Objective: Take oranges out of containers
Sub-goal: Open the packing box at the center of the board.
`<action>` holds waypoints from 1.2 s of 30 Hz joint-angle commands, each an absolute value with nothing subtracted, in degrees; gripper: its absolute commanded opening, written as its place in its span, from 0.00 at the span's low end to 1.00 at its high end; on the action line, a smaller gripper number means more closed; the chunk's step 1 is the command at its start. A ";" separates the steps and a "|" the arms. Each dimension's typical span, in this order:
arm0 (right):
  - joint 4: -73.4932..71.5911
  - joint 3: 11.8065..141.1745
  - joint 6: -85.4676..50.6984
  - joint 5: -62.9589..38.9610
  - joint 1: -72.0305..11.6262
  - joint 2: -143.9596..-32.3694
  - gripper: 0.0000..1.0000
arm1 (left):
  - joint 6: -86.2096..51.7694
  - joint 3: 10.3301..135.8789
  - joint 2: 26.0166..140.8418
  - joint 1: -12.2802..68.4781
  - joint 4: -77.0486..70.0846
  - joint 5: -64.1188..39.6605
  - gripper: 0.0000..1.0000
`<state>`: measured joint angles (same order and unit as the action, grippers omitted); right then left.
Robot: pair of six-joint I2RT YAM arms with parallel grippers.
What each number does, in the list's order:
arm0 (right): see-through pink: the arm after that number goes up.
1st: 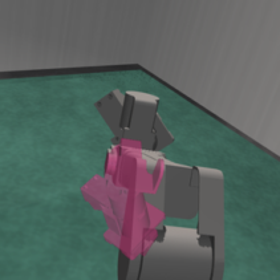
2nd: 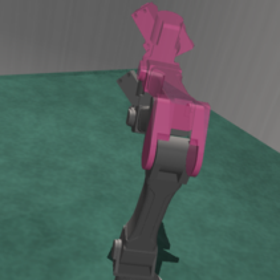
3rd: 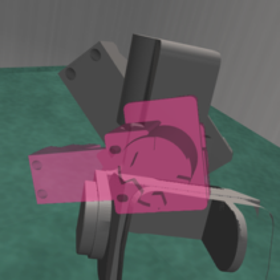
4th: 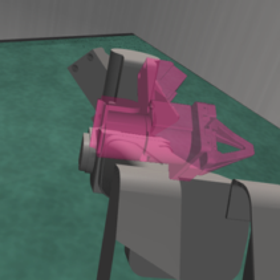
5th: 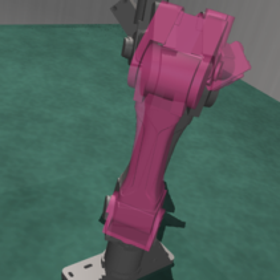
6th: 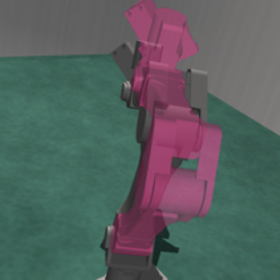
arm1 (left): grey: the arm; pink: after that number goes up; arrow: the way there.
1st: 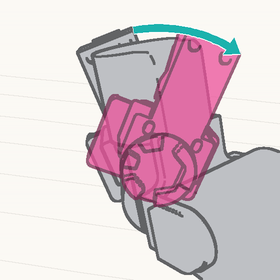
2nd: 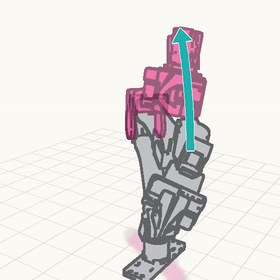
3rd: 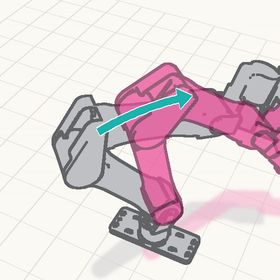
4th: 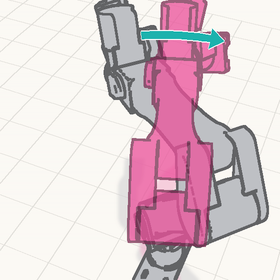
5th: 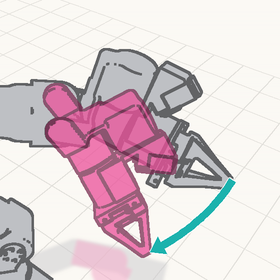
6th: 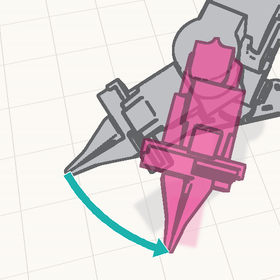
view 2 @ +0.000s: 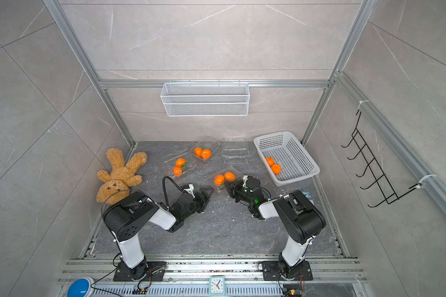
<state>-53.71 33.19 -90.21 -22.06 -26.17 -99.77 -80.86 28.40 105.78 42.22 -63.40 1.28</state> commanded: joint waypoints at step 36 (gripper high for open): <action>-60.11 34.98 -89.82 -24.85 -30.64 -103.10 0.29 | -81.33 31.36 108.37 44.41 -67.00 2.09 0.85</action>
<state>-58.17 33.87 -89.84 -21.80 -29.34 -102.78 -81.45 30.11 108.05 43.88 -64.45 2.87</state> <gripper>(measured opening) 0.292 0.854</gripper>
